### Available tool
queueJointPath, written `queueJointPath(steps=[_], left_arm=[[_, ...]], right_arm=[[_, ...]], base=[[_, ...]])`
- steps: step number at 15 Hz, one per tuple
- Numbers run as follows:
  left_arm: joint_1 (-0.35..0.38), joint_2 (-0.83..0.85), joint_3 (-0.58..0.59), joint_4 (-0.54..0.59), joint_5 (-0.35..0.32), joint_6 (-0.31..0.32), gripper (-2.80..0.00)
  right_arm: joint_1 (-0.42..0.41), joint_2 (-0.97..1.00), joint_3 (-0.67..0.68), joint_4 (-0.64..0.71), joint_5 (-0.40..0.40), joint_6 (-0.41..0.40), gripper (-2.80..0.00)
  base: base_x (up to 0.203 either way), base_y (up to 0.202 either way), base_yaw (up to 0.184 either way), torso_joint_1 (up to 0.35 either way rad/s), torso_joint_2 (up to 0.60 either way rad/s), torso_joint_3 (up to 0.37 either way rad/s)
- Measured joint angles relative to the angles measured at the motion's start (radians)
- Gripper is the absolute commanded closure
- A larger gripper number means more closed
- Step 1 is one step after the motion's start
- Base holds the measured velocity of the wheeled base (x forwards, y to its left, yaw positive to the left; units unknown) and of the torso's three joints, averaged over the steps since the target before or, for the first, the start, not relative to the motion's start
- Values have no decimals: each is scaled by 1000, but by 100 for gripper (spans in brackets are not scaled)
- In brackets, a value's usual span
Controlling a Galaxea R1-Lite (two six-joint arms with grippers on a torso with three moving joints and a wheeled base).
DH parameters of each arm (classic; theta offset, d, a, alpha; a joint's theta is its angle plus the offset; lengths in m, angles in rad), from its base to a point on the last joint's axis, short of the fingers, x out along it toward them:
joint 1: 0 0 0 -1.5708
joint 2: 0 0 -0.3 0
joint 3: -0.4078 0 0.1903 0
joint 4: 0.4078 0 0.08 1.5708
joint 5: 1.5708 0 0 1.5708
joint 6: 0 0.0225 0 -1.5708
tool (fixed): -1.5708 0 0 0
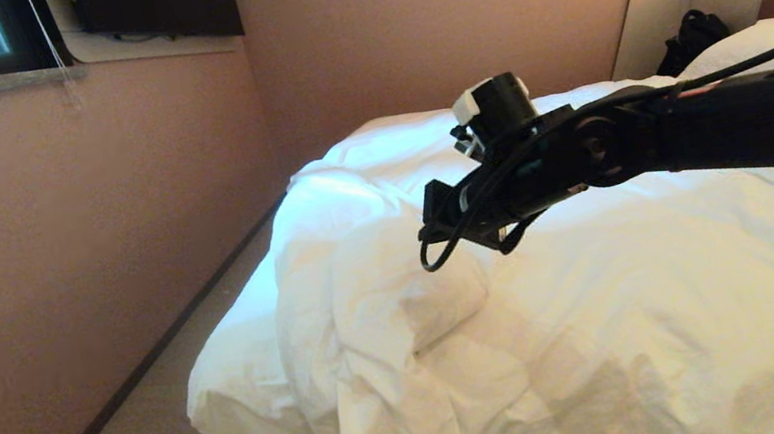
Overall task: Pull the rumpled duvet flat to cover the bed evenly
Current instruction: Flatten the corners of the folded blanket
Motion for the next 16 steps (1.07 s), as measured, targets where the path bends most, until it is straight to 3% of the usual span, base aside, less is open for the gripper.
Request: queueJointPath(steps=[3, 4, 8, 16], left_arm=[[0, 0, 0, 1, 0, 0, 0], [0, 0, 0, 1, 0, 0, 0], [0, 0, 0, 0, 0, 0, 0], [0, 0, 0, 1, 0, 0, 0]], right_arm=[[2, 20, 0, -78, 14, -1, 0], [4, 23, 0, -100, 25, -1, -280], [5, 37, 0, -159, 42, -20, -280], [27, 83, 0, -249, 32, -152, -280]], base=[[0, 0, 0, 0, 0, 0], [0, 0, 0, 0, 0, 0], [0, 0, 0, 0, 0, 0], [0, 0, 0, 0, 0, 0]])
